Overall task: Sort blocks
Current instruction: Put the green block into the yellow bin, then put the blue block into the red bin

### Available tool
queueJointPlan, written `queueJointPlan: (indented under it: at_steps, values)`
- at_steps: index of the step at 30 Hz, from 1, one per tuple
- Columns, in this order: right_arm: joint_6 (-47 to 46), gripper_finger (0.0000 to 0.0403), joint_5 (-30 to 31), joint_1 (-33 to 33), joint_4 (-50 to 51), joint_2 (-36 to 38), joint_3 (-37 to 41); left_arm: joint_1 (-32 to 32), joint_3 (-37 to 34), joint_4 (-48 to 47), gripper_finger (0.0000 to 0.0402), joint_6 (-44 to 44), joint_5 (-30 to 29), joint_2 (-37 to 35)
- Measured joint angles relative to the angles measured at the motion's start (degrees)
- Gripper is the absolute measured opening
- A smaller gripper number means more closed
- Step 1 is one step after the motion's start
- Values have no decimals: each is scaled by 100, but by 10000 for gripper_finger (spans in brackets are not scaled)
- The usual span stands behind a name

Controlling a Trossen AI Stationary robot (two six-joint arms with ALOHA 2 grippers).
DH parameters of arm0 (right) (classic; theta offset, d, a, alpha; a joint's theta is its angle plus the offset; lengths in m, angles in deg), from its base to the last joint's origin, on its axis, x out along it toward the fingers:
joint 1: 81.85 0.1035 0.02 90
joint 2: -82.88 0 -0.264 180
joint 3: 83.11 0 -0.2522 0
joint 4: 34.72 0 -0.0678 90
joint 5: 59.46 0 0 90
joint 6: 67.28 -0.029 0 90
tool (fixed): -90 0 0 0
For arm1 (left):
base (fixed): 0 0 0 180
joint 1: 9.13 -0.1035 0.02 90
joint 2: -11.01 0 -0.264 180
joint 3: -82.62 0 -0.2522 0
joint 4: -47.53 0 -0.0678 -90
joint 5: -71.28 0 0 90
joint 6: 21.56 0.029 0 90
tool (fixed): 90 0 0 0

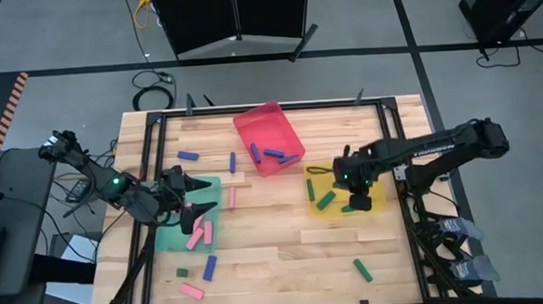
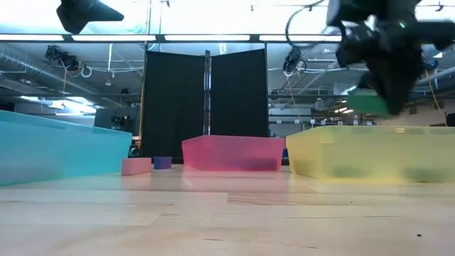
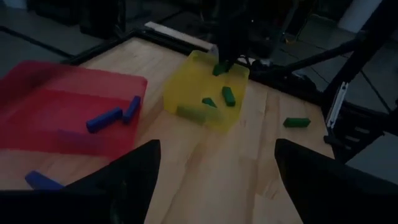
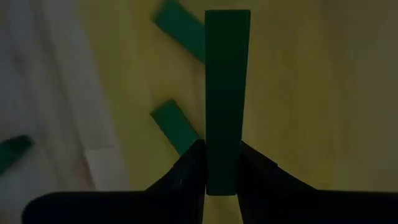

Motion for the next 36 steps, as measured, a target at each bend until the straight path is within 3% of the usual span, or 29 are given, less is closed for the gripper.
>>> queueJointPlan:
  at_steps: [3, 9, 12, 15, 19, 25, 30, 36]
  values:
    - [-539, 96, 491, 157, -112, 19, 423, -118, 4, -3, 323, -426, -2, 240]
    - [-696, 246, 775, 374, -701, 23, 627, -611, 4, 1, 323, -1195, 474, 845]
    - [-672, 296, 781, 441, -955, 27, 420, -1059, 7, -59, 323, -1339, 644, 1084]
    - [-601, 324, 786, 508, -1297, 27, 141, -1829, 258, -986, 320, -1518, 886, 1285]
    - [-383, 334, 827, 682, -1888, 30, -152, -3229, 706, -2487, 311, -1261, 1389, 1520]
    - [-114, 319, 974, 923, -2637, 30, -225, -5000, 929, -2364, 286, -224, 2763, 1871]
    - [23, 306, 1236, 1061, -2852, 30, -225, -5670, 927, -1884, 277, 88, 3185, 2589]
    - [34, 295, 1424, 1155, -2951, 30, -225, -5809, 925, -1070, 285, 304, 3660, 3463]
